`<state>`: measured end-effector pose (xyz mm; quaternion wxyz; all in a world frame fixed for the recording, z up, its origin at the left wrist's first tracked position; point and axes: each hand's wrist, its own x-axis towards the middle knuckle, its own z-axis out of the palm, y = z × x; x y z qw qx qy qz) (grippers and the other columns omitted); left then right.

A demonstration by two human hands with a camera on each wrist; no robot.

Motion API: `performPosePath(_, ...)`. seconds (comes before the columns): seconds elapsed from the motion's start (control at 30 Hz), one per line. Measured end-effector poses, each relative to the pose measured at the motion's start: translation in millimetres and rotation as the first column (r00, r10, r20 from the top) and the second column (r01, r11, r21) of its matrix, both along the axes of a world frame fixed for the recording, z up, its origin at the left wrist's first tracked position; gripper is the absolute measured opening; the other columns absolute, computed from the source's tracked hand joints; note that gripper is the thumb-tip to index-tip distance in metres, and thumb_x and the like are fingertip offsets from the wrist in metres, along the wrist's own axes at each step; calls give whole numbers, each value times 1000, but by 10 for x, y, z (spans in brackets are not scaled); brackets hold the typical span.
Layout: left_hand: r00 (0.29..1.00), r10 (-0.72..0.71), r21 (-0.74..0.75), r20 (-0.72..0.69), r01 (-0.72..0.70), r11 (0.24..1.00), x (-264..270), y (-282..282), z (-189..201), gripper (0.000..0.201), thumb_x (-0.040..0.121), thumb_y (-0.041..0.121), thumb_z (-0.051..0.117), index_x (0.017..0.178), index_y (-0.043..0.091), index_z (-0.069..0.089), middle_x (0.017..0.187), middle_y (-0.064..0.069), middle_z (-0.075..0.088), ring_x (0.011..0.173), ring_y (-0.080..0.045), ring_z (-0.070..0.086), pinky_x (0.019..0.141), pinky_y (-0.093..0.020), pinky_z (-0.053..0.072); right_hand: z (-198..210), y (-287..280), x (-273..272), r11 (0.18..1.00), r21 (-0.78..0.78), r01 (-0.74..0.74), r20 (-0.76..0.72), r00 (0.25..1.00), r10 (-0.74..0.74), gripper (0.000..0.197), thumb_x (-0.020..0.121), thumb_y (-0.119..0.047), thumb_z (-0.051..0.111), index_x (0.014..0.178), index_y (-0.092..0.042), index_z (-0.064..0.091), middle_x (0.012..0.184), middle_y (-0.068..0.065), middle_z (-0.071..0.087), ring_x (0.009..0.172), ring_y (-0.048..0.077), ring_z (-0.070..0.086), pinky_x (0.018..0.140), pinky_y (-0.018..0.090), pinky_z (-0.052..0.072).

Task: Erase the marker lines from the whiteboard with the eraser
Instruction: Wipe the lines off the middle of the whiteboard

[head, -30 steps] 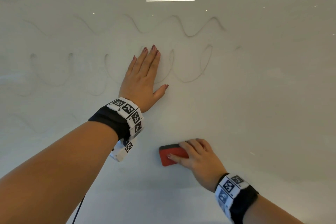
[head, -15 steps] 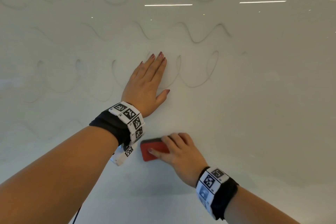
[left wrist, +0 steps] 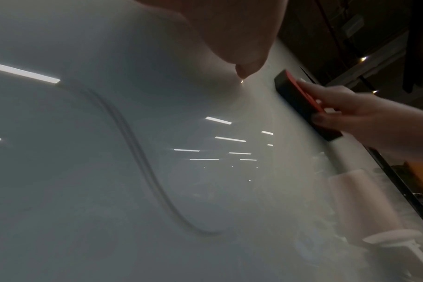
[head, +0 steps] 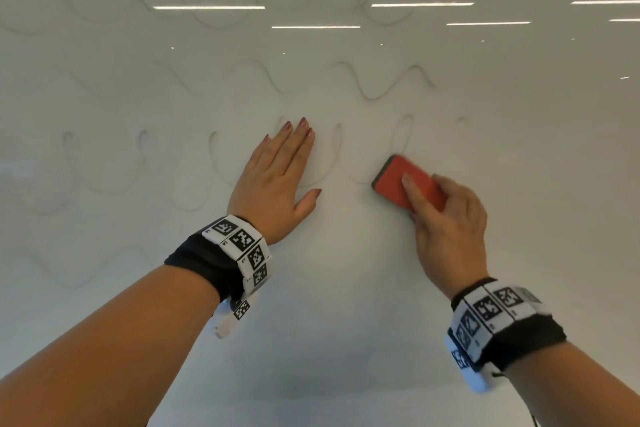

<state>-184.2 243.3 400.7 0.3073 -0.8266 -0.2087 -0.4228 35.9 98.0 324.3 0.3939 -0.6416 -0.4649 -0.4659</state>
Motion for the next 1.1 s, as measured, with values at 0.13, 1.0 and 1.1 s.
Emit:
performPosePath(0.13,1000,-5,1,13,5,1000,8,-2,-2,74,89,47,43,149,9,19,156,-6,15,144,-20,10,118,-36,8,465,129,-134,998,68,13,-87,996,-7,58,90,-15,55,143,-31,37,132,20,42,114,40,39,97,53,33)
performPosePath(1.0,989,118,-44,91,-114,993,-318,-52,67,90,82,60,45,149,9,15,157,-7,11,145,-22,6,118,-41,5,978,292,-278,999,38,-5,79,997,2,65,87,-14,58,144,-31,33,130,20,44,112,39,42,90,49,32)
performPosePath(1.1,979,167,-87,119,-157,984,-507,-19,12,96,78,66,43,149,10,13,157,-7,9,145,-22,4,118,-41,3,593,322,-379,997,-70,-39,248,967,55,71,79,-10,64,142,-33,39,129,17,47,109,34,40,89,45,29)
